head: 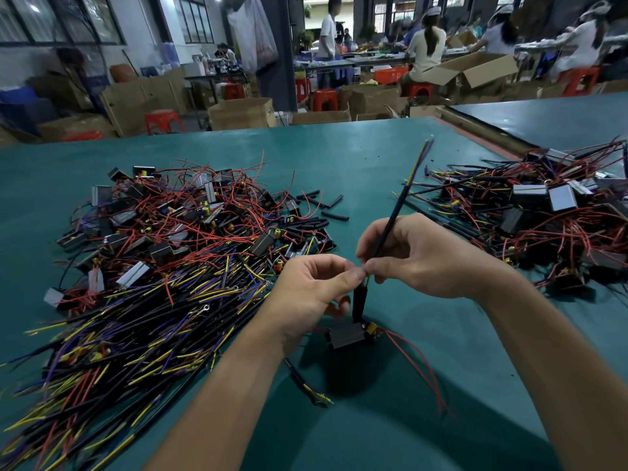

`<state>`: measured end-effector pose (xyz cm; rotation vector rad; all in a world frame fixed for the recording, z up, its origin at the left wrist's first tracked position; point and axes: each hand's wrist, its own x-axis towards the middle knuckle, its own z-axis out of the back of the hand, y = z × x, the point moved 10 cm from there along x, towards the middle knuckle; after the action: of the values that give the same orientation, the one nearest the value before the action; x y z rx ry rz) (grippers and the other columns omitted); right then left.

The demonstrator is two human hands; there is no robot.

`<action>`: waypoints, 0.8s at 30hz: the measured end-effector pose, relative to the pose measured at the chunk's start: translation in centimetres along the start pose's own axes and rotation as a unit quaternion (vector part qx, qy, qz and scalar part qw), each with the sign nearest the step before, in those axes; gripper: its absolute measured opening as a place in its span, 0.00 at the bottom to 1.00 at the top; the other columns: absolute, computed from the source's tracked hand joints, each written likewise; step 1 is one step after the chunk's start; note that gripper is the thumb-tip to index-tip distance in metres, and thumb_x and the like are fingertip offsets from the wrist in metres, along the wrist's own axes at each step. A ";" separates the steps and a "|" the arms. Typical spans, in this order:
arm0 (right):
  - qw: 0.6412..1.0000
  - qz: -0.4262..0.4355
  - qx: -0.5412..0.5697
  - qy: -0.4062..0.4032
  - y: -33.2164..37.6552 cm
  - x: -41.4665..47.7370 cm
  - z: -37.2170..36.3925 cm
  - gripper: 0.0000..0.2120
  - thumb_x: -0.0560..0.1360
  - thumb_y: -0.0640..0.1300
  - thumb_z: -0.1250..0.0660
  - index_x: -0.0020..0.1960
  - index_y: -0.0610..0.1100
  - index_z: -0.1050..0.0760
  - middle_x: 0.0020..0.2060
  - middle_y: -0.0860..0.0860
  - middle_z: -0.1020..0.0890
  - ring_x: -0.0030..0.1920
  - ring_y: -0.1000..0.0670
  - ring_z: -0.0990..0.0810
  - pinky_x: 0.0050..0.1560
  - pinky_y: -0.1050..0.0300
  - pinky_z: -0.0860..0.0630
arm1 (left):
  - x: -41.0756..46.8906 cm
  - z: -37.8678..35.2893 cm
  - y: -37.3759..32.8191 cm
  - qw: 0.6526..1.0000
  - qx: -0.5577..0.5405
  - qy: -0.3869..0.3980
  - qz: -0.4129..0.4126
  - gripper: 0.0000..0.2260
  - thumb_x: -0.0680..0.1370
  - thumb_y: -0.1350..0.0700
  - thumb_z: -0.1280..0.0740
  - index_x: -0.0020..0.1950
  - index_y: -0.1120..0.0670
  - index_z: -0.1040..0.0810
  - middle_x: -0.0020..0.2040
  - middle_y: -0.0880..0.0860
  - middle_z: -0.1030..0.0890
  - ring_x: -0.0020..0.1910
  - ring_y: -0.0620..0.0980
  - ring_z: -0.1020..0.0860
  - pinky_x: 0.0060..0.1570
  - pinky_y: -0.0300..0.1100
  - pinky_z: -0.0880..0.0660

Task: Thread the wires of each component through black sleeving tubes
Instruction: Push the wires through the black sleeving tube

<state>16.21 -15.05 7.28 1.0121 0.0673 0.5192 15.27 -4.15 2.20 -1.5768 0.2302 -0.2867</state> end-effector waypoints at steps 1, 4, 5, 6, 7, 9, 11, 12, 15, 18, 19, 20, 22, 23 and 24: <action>1.000 -0.001 0.002 0.000 0.0 0.0 -0.1 0.06 0.75 0.33 0.31 0.47 0.43 0.24 0.35 0.45 0.17 0.35 0.51 0.19 0.39 0.61 0.22 | 0.0 0.0 -0.1 1.000 0.005 0.002 -0.003 0.05 0.75 0.60 0.30 0.40 0.57 0.21 0.27 0.46 0.24 0.25 0.45 0.28 0.26 0.35 0.29; 1.000 -0.006 0.000 0.005 -0.1 0.1 -0.4 0.10 0.76 0.33 0.32 0.52 0.45 0.26 0.33 0.50 0.18 0.34 0.51 0.20 0.41 0.51 0.22 | 0.0 0.1 -0.6 0.999 0.044 0.001 -0.026 0.06 0.76 0.62 0.30 0.39 0.57 0.20 0.27 0.46 0.23 0.24 0.45 0.29 0.26 0.36 0.29; 1.000 -0.011 0.003 0.008 -0.1 0.0 -0.6 0.10 0.76 0.33 0.33 0.53 0.45 0.26 0.33 0.50 0.19 0.34 0.50 0.20 0.42 0.47 0.22 | 0.0 0.1 -0.8 0.998 0.058 0.001 -0.037 0.06 0.76 0.62 0.30 0.39 0.57 0.20 0.27 0.46 0.23 0.24 0.45 0.29 0.26 0.36 0.29; 1.000 -0.015 0.004 0.012 -0.2 0.0 -0.7 0.10 0.76 0.32 0.34 0.54 0.45 0.27 0.33 0.51 0.19 0.34 0.50 0.21 0.42 0.45 0.22 | 0.0 0.1 -1.0 0.997 0.068 0.001 -0.045 0.05 0.76 0.63 0.30 0.40 0.58 0.20 0.27 0.47 0.23 0.24 0.45 0.29 0.26 0.36 0.29; 1.000 -0.020 0.003 0.017 -0.3 -0.1 -0.8 0.11 0.77 0.32 0.34 0.54 0.45 0.27 0.33 0.51 0.20 0.34 0.49 0.21 0.43 0.44 0.22 | -0.1 0.1 -1.1 0.996 0.075 0.002 -0.052 0.05 0.76 0.63 0.30 0.40 0.58 0.20 0.27 0.47 0.24 0.23 0.45 0.29 0.26 0.36 0.29; 0.999 -0.038 0.004 0.025 -0.4 -0.2 -1.0 0.10 0.77 0.33 0.35 0.55 0.45 0.27 0.32 0.52 0.20 0.34 0.50 0.21 0.45 0.43 0.21 | -0.2 0.0 -1.3 0.994 0.089 0.008 -0.062 0.05 0.76 0.63 0.30 0.40 0.58 0.20 0.27 0.51 0.25 0.23 0.46 0.29 0.26 0.36 0.30; 0.998 -0.066 0.013 0.016 -0.7 -0.2 -1.1 0.10 0.76 0.33 0.36 0.54 0.45 0.27 0.32 0.51 0.20 0.34 0.50 0.21 0.45 0.44 0.20 | -0.3 -0.1 -1.5 0.993 0.099 0.013 -0.067 0.06 0.77 0.63 0.31 0.40 0.57 0.20 0.27 0.53 0.25 0.23 0.46 0.29 0.26 0.36 0.31; 0.996 -0.081 0.021 0.009 -0.9 -0.2 -1.2 0.10 0.76 0.32 0.36 0.54 0.44 0.26 0.34 0.47 0.21 0.34 0.50 0.22 0.44 0.45 0.19 | -0.3 -0.2 -1.5 0.992 0.102 0.015 -0.068 0.06 0.77 0.63 0.31 0.40 0.57 0.20 0.28 0.54 0.25 0.23 0.46 0.29 0.26 0.36 0.31; 0.990 -0.127 0.065 0.022 -1.3 -0.5 -1.7 0.11 0.75 0.31 0.37 0.55 0.42 0.27 0.39 0.41 0.26 0.34 0.49 0.25 0.41 0.51 0.18 | -0.4 -0.5 -1.5 0.992 0.107 0.021 -0.062 0.07 0.78 0.64 0.32 0.40 0.57 0.21 0.29 0.54 0.25 0.23 0.46 0.29 0.27 0.37 0.31; 0.978 -0.169 0.101 0.063 -1.7 -1.1 -2.3 0.11 0.76 0.31 0.38 0.57 0.39 0.29 0.40 0.41 0.28 0.36 0.50 0.27 0.42 0.48 0.18 | -0.5 -1.0 -1.5 0.991 0.118 0.031 -0.061 0.08 0.78 0.64 0.32 0.39 0.56 0.22 0.29 0.54 0.26 0.23 0.46 0.30 0.27 0.38 0.33; 0.975 -0.180 0.106 0.074 -1.9 -1.3 -2.4 0.11 0.76 0.30 0.38 0.57 0.39 0.29 0.40 0.41 0.28 0.36 0.49 0.28 0.43 0.47 0.18 | -0.5 -1.0 -1.6 0.990 0.125 0.032 -0.063 0.08 0.78 0.64 0.32 0.38 0.56 0.22 0.29 0.55 0.26 0.23 0.46 0.30 0.27 0.39 0.34; 0.973 -0.189 0.107 0.081 -2.0 -1.5 -2.6 0.11 0.77 0.30 0.39 0.58 0.39 0.29 0.40 0.41 0.28 0.37 0.49 0.28 0.43 0.46 0.18 | -0.5 -1.0 -1.6 0.988 0.136 0.032 -0.067 0.08 0.77 0.63 0.32 0.38 0.55 0.22 0.28 0.54 0.27 0.24 0.47 0.30 0.27 0.39 0.35; 0.971 -0.201 0.098 0.079 -2.3 -1.5 -2.7 0.11 0.76 0.31 0.40 0.57 0.40 0.28 0.36 0.42 0.26 0.35 0.50 0.27 0.44 0.45 0.18 | -0.5 -0.9 -1.7 0.982 0.171 0.028 -0.079 0.08 0.77 0.61 0.30 0.38 0.55 0.22 0.27 0.53 0.28 0.25 0.49 0.32 0.27 0.41 0.38; 0.972 -0.203 0.091 0.073 -2.4 -1.4 -2.7 0.11 0.76 0.31 0.40 0.56 0.40 0.28 0.34 0.44 0.25 0.34 0.50 0.27 0.44 0.45 0.19 | -0.6 -0.9 -1.8 0.977 0.192 0.024 -0.087 0.07 0.77 0.60 0.30 0.38 0.55 0.22 0.26 0.52 0.29 0.25 0.49 0.33 0.27 0.42 0.40; 0.974 -0.200 0.084 0.067 -2.4 -1.2 -2.7 0.10 0.76 0.31 0.39 0.56 0.40 0.27 0.32 0.46 0.25 0.33 0.51 0.27 0.44 0.46 0.19 | -0.6 -0.8 -1.9 0.972 0.211 0.019 -0.097 0.07 0.76 0.59 0.29 0.38 0.54 0.22 0.25 0.51 0.30 0.25 0.49 0.35 0.27 0.42 0.41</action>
<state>15.28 -14.49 3.65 1.0935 0.4331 0.2129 14.38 -4.66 4.10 -1.1721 0.0372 -0.4854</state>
